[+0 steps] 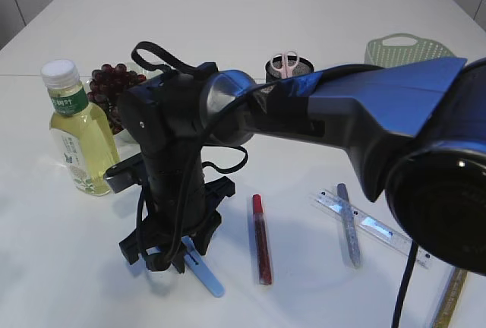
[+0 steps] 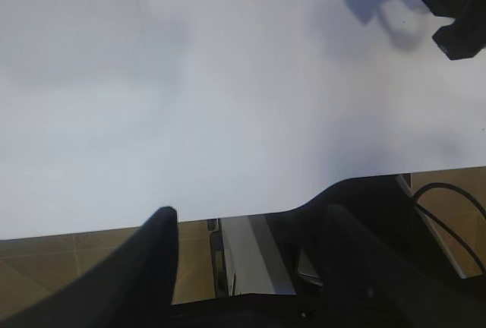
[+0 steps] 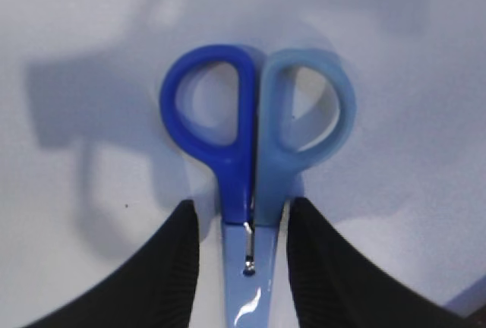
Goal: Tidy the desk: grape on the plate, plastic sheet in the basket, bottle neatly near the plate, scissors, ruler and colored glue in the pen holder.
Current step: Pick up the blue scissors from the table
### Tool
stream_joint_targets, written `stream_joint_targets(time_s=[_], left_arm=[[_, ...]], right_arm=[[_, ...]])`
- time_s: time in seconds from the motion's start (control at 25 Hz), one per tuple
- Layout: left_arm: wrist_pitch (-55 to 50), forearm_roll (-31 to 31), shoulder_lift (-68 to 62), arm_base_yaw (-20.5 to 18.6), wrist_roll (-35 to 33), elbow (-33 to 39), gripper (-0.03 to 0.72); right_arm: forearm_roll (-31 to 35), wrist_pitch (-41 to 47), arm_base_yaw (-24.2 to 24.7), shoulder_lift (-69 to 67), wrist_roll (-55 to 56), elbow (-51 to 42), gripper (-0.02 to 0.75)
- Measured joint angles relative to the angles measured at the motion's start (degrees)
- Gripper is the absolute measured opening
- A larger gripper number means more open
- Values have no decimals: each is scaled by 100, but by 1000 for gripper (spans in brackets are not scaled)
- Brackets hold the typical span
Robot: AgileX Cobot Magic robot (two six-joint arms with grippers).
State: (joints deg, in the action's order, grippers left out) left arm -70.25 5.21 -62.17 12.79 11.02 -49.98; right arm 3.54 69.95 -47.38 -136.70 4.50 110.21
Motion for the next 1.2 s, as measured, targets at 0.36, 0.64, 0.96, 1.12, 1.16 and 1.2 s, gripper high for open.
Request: stream_joint_targets(time_s=[0.36,0.64,0.96,1.12,1.16,1.2], left_arm=[[0,0,0,0,-26,0,434],[0,0,0,0,-26,0,433],[0,0,0,0,-43,0,432],[-9,0,0,0,-52,0,432],[-9,0,0,0,-52,0,432],[-9,0,0,0,-52,0,432]], right_arm=[[0,-2,0,-26,10,0,321],[0,-12,0,-50,10,0,319],[0,-12,0,-50,10,13,313],[-9,-12,0,-62,10,25,312],[-9,-12,0,-73,10,27,308],[-12,-12,0,-76,10,37,300]])
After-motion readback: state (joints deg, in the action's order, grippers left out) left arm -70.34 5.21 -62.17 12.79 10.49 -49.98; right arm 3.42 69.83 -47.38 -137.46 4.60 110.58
